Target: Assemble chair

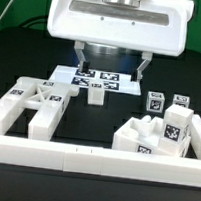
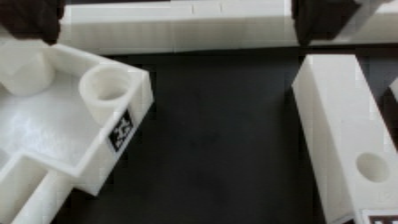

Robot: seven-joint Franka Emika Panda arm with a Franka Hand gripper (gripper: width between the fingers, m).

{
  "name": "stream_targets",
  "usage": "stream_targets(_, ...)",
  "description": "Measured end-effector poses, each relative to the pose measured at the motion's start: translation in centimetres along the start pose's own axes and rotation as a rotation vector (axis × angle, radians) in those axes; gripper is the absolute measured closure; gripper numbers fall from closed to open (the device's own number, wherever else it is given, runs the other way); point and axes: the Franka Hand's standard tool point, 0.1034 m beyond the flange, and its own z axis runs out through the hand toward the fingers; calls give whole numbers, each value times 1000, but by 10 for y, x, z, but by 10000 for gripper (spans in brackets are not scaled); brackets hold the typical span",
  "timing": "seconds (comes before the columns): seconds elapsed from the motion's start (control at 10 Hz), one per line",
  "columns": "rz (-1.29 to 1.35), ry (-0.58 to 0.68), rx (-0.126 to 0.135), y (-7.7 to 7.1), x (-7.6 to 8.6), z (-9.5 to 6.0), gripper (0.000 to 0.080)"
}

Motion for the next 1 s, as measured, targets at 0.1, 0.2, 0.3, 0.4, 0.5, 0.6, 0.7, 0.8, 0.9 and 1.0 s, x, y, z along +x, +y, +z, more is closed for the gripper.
stream_targets(0.1, 0, -9, 0, 0, -2, 1, 150)
stream_targets(0.2, 0, -43, 5, 0, -4, 2, 150)
stream_targets(0.3, -64, -35, 0, 12, -6, 4, 150)
stream_targets(0.4, -69, -62, -3, 18, -17, 8, 150)
stream_targets(0.5, -63, -172, 9, 13, -39, 12, 150)
stream_targets(0.6, -55, -263, 19, 15, -50, 15, 150)
stream_targets(0.7, -52, -279, 17, 20, -52, 19, 150)
stream_targets(0.8, -37, -370, 31, 16, -60, 18, 150)
stream_targets(0.9, -39, -453, 43, 13, -58, 17, 150)
stream_targets(1.0, -40, -487, 44, 13, -56, 19, 150)
